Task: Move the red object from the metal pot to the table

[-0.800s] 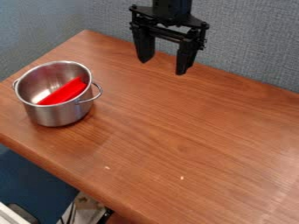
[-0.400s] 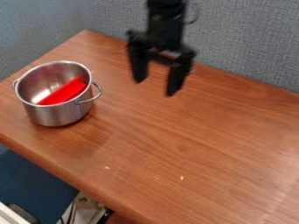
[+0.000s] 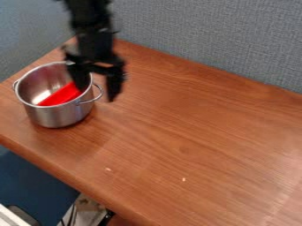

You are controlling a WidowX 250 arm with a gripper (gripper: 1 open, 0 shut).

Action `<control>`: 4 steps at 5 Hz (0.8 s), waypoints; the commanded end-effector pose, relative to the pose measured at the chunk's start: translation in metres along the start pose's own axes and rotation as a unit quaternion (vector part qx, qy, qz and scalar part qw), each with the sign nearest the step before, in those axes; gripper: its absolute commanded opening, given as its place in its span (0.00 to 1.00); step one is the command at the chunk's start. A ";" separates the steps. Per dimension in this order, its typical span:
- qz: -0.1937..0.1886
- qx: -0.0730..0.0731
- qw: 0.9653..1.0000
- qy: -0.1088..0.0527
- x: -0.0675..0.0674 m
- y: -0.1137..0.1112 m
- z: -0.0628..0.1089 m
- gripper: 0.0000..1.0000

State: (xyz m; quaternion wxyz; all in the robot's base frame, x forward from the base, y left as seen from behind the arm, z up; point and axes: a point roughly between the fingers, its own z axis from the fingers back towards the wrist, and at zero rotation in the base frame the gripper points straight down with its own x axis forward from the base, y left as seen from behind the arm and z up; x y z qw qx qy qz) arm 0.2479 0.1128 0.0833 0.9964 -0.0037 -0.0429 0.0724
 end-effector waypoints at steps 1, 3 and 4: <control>0.027 -0.002 0.999 -0.019 -0.012 0.012 0.022 1.00; 0.049 -0.016 0.999 -0.011 -0.018 0.015 0.029 1.00; 0.045 -0.028 0.998 -0.017 -0.012 0.017 0.027 1.00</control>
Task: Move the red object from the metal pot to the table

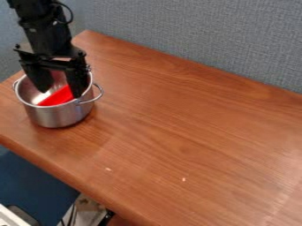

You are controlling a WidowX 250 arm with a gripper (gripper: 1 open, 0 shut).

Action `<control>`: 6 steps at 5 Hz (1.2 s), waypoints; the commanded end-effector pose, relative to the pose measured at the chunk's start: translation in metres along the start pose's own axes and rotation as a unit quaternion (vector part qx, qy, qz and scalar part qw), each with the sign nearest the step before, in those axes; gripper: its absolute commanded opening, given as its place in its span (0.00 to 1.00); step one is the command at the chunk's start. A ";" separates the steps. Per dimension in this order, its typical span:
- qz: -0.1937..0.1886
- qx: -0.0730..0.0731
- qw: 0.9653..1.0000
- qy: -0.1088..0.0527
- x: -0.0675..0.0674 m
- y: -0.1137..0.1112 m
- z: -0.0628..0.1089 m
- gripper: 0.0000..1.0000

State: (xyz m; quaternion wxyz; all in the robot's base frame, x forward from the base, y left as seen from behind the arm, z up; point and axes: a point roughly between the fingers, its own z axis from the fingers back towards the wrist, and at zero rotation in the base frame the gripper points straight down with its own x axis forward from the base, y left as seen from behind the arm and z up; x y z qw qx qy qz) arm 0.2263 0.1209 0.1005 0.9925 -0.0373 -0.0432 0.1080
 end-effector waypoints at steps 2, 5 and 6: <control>0.067 0.044 0.995 -0.051 0.020 0.019 0.026 1.00; -0.004 0.104 0.992 -0.073 0.038 0.023 0.020 1.00; 0.026 0.109 0.992 -0.062 0.036 0.021 0.029 1.00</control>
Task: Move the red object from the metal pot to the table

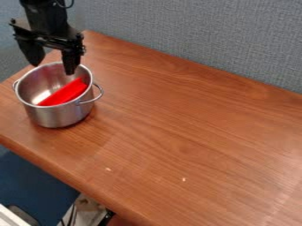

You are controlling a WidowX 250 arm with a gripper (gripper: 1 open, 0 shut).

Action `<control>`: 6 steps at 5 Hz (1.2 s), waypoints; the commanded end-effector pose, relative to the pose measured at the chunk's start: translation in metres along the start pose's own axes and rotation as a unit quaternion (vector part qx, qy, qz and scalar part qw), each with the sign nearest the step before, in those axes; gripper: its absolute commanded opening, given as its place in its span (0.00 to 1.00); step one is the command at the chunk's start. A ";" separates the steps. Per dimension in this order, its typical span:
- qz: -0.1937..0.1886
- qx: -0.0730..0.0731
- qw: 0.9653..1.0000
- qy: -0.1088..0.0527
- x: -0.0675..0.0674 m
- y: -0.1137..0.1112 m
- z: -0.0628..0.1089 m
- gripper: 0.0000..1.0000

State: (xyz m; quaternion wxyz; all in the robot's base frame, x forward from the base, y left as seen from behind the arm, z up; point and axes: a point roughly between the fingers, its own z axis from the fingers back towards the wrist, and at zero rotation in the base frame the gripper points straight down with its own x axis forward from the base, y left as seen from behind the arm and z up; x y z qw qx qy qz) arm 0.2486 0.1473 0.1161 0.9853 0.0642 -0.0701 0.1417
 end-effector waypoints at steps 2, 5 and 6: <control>0.094 0.037 0.995 0.001 0.006 0.008 0.012 1.00; 0.172 0.061 0.983 0.028 0.005 0.000 -0.026 1.00; 0.161 0.063 0.985 0.030 0.007 -0.003 -0.035 1.00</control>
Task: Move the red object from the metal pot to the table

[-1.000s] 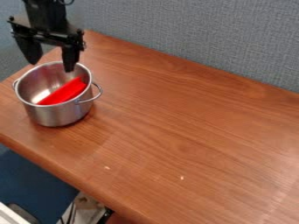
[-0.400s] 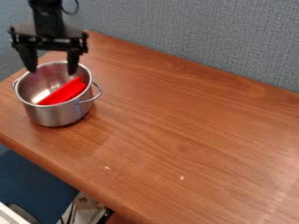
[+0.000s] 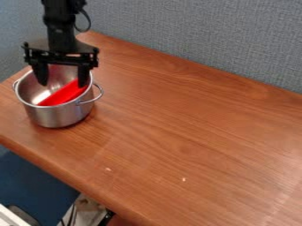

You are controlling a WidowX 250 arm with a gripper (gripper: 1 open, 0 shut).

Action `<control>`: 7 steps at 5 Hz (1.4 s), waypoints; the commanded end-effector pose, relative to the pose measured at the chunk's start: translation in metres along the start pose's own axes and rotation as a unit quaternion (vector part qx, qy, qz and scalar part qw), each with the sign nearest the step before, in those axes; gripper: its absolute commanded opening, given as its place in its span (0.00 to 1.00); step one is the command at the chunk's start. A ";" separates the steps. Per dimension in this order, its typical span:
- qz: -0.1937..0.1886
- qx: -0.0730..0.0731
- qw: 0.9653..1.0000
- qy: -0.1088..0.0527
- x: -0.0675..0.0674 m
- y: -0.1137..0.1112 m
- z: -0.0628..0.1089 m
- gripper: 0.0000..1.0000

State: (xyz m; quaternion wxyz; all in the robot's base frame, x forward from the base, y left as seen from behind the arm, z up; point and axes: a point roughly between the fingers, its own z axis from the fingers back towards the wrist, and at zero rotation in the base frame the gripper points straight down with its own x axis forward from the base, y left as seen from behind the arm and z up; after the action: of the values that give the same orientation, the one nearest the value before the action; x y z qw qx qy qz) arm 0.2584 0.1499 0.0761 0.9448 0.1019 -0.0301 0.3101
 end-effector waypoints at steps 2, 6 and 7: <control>-0.062 0.039 0.997 -0.022 -0.002 0.002 -0.004 1.00; -0.040 0.078 0.996 0.011 -0.016 -0.027 -0.019 1.00; -0.020 0.089 0.995 0.029 -0.015 -0.038 -0.024 1.00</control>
State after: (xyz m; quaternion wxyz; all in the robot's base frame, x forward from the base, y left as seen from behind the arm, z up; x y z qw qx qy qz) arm 0.2647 0.1134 0.0374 0.9405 0.1752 0.0395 0.2886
